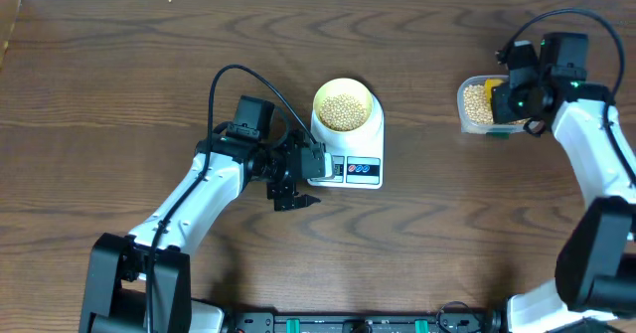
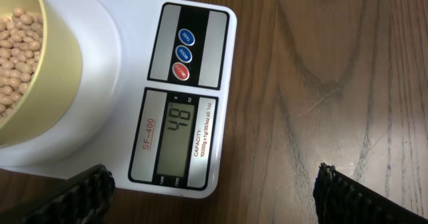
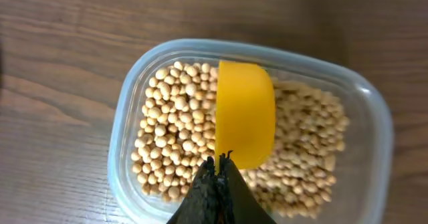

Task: Scoop item into bowl and weigh 50g on scale
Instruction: 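Push the scoop into the soybeans with the right gripper and lift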

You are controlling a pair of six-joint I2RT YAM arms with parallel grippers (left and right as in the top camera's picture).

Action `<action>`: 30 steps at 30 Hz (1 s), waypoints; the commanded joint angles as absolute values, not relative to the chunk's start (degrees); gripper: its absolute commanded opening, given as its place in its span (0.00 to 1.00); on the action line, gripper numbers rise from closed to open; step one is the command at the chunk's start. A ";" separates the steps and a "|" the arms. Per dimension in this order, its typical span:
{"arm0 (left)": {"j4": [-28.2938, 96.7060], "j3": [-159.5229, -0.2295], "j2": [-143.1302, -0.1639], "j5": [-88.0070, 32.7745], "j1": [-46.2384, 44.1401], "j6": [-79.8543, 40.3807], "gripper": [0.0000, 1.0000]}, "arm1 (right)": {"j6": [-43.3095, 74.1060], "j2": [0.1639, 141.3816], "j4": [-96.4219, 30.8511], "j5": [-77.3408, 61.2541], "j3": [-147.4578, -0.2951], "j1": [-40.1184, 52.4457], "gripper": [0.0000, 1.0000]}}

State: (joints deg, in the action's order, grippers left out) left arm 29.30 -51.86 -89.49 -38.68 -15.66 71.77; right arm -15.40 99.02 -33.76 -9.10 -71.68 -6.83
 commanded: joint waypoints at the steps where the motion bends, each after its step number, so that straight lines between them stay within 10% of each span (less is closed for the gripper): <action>1: 29.28 -51.16 -89.65 -39.42 -15.79 71.09 0.98 | -14.96 101.47 -33.45 -9.85 -71.40 -6.37 0.01; 30: 29.28 -51.16 -89.65 -39.42 -15.79 71.09 0.98 | -13.21 87.33 -39.05 -9.87 -73.78 -8.16 0.02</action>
State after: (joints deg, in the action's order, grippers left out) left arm 29.30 -51.86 -89.49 -38.70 -15.66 71.77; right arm -14.94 87.37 -38.96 -9.58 -73.12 -7.55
